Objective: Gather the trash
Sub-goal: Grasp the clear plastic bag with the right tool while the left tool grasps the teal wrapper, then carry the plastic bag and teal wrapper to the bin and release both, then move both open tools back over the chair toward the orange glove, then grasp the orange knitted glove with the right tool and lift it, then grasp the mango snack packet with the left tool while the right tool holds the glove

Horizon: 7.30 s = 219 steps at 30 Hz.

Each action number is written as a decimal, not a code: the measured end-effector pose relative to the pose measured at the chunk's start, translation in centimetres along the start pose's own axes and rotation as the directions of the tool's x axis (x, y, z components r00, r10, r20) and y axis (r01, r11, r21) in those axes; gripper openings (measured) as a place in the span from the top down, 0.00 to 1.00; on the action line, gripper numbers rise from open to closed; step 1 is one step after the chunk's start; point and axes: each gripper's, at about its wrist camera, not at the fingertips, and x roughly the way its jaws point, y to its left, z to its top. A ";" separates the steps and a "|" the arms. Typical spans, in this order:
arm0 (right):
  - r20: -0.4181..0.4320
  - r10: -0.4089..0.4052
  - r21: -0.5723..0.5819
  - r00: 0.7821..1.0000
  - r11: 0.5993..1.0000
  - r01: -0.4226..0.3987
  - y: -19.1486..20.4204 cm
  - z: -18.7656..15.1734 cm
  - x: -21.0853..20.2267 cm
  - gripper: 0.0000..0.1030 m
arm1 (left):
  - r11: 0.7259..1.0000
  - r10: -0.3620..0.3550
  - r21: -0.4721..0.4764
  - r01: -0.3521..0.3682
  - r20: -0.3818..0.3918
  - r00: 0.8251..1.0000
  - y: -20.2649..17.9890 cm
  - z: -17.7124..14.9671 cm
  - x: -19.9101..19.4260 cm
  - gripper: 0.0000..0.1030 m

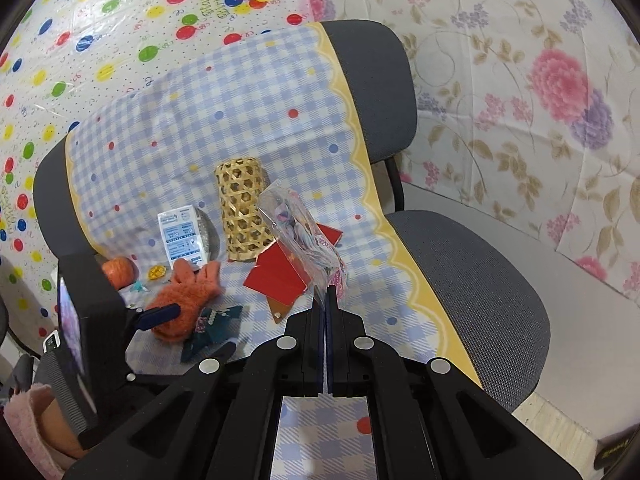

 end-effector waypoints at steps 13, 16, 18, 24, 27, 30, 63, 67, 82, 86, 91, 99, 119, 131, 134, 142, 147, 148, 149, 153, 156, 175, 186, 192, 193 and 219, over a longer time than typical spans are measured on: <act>0.020 0.027 -0.002 0.999 1.000 -0.027 0.5 -0.2 -1.4 0.99 | 0.948 -0.170 -0.221 0.231 0.262 0.950 6.7 1.1 -8.6 0.85; 0.022 0.038 -0.005 0.999 0.999 -0.038 1.1 -0.4 -1.9 0.99 | 0.941 -0.194 -0.217 0.261 0.285 0.939 6.6 1.1 -9.9 0.85; 0.022 0.043 -0.008 0.999 0.999 -0.043 1.4 -0.6 -2.4 0.99 | 0.942 -0.200 -0.202 0.266 0.296 0.934 6.1 0.8 -10.4 0.85; 0.017 0.030 -0.011 0.999 0.999 -0.030 1.7 -1.7 -4.3 0.99 | 0.938 -0.248 -0.161 0.308 0.312 0.917 4.0 -0.4 -11.4 0.85; 0.018 0.011 0.003 1.000 1.000 -0.012 1.2 -2.4 -5.5 0.99 | 0.926 -0.290 -0.142 0.350 0.327 0.900 3.1 -0.6 -12.1 0.85; 0.027 -0.012 0.019 1.000 1.000 0.012 0.7 -3.1 -6.8 0.99 | 0.929 -0.312 -0.091 0.359 0.332 0.890 1.1 -0.8 -12.9 0.85; -0.040 -0.395 0.298 0.918 0.872 0.388 -11.3 -16.7 -22.8 0.99 | 0.721 -0.686 0.307 0.621 0.190 0.703 -21.0 -4.3 -16.4 0.84; -0.054 -0.402 0.326 0.914 0.858 0.396 -12.4 -17.8 -23.1 0.99 | 0.708 -0.696 0.334 0.622 0.180 0.696 -22.6 -4.3 -16.5 0.84; -0.145 -0.360 0.422 0.921 0.820 0.387 -17.1 -21.3 -21.7 0.91 | 0.685 -0.702 0.335 0.647 0.065 0.709 -26.2 -4.4 -14.3 0.63; -0.177 -0.361 0.429 0.916 0.809 0.401 -17.9 -22.1 -20.9 0.82 | 0.686 -0.705 0.300 0.663 0.045 0.708 -25.7 -4.2 -13.3 0.53; -0.173 -0.398 0.412 0.901 0.802 0.433 -17.7 -21.7 -21.3 0.76 | 0.721 -0.678 0.265 0.640 0.079 0.731 -23.7 -3.7 -12.9 0.48; -0.078 -0.423 0.366 0.903 0.830 0.421 -15.9 -18.6 -22.9 0.73 | 0.801 -0.595 0.199 0.565 0.162 0.787 -19.3 -2.3 -13.5 0.41; 0.015 -0.169 0.066 0.985 0.984 0.168 -4.1 -8.7 -15.1 0.73 | 0.976 -0.193 -0.050 0.214 0.270 0.943 -3.1 -3.4 -15.3 0.26; 0.008 -0.030 -0.120 1.000 0.992 0.031 3.6 -3.7 -7.6 0.72 | 0.960 0.079 -0.278 -0.020 0.204 0.976 8.1 -4.7 -14.7 0.17; -0.014 -0.020 -0.121 1.000 0.992 0.018 4.4 -2.7 -5.3 0.66 | 0.946 0.135 -0.315 -0.073 0.177 0.975 10.5 -5.2 -14.5 0.17; -0.050 0.021 -0.135 0.999 0.990 -0.028 7.0 -1.1 -0.5 0.57 | 0.916 0.183 -0.380 -0.129 0.107 0.977 15.1 -6.4 -13.1 0.17; -0.090 0.047 -0.168 0.995 0.984 -0.061 9.7 -1.0 2.4 0.46 | 0.901 0.208 -0.401 -0.167 0.062 0.976 17.1 -7.5 -11.5 0.17; -0.098 0.052 -0.177 0.994 0.982 -0.069 10.2 -1.0 2.9 0.46 | 0.894 0.219 -0.410 -0.179 0.052 0.974 17.6 -7.8 -11.2 0.17; -0.104 0.056 -0.184 0.993 0.980 -0.074 10.7 -1.0 3.4 0.45 | 0.890 0.225 -0.417 -0.186 0.046 0.973 17.9 -7.9 -11.0 0.17; -0.137 0.081 -0.204 0.987 0.973 -0.108 12.7 -1.0 5.9 0.42 | 0.867 0.248 -0.453 -0.208 0.030 0.968 19.9 -8.3 -10.3 0.17; -0.165 0.093 -0.234 0.982 0.963 -0.131 14.4 -1.0 8.1 0.40 | 0.853 0.266 -0.471 -0.223 0.025 0.964 21.1 -8.2 -9.9 0.17; -0.169 0.124 -0.207 0.978 0.966 -0.158 15.4 1.0 11.3 0.92 | 0.847 0.247 -0.486 -0.214 0.004 0.969 22.6 -8.5 -7.8 0.17; 0.033 0.081 -0.208 0.996 0.975 -0.072 12.7 5.2 5.3 0.92 | 0.866 0.168 -0.474 -0.158 -0.021 0.986 22.1 -7.0 -4.4 0.20; -0.034 0.093 -0.194 0.995 0.976 -0.098 12.6 3.9 7.5 0.92 | 0.871 0.127 -0.471 -0.142 -0.064 0.990 22.5 -5.0 0.2 0.23; -0.040 0.095 -0.194 0.995 0.976 -0.101 12.6 3.7 7.7 0.92 | 0.868 0.124 -0.475 -0.145 -0.074 0.989 22.7 -4.9 0.8 0.23; -0.117 0.100 -0.187 0.988 0.975 -0.121 12.0 2.2 10.0 0.91 | 0.824 -0.005 -0.567 -0.002 -0.011 1.000 26.5 -4.3 3.5 0.98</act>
